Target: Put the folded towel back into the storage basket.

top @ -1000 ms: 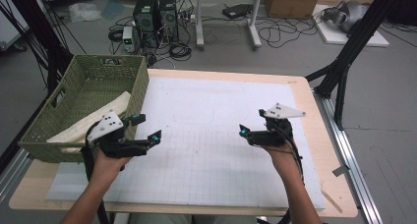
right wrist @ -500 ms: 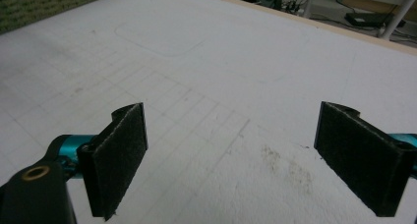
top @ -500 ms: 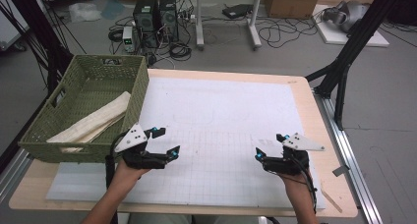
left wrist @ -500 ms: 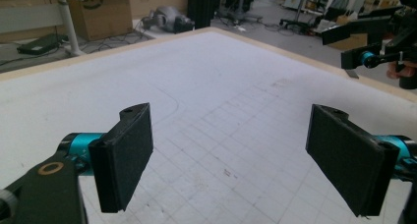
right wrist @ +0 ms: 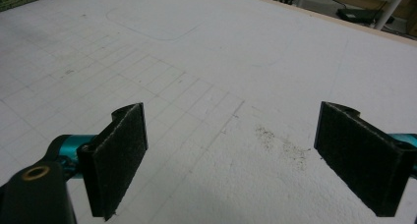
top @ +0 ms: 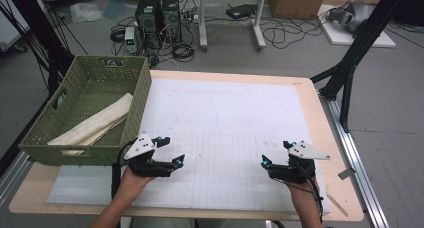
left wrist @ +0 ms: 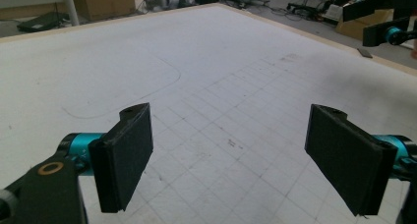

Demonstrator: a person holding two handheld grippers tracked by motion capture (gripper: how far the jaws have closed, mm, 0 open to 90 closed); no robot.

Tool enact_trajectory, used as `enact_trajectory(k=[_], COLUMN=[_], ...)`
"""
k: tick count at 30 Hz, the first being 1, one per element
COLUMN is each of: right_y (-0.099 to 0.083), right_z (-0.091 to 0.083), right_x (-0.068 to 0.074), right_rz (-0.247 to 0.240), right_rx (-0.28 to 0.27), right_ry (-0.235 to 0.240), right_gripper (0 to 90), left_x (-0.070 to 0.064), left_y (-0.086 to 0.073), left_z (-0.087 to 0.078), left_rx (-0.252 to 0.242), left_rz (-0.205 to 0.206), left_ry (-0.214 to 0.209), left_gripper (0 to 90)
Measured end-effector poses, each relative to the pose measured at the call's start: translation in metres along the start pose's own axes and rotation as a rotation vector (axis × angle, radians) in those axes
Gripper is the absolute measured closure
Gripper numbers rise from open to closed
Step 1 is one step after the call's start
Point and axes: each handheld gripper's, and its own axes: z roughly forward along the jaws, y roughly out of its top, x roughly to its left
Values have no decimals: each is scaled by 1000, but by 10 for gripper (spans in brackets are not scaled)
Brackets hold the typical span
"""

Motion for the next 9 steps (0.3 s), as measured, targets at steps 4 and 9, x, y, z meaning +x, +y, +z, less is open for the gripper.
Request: enact_trajectory(k=[4,9], right_y=[-2,-2], right_z=[1,2], right_x=[-1,-3], right_rz=[1,10], right_rx=[4,-5], right_ry=[2,4], right_gripper=[120,120], left_x=[2,5], left_y=[-1,-1], left_z=[0,0], left_rx=[6,10], left_rz=[2,0], left_ry=[11,21], left_gripper=[188,187])
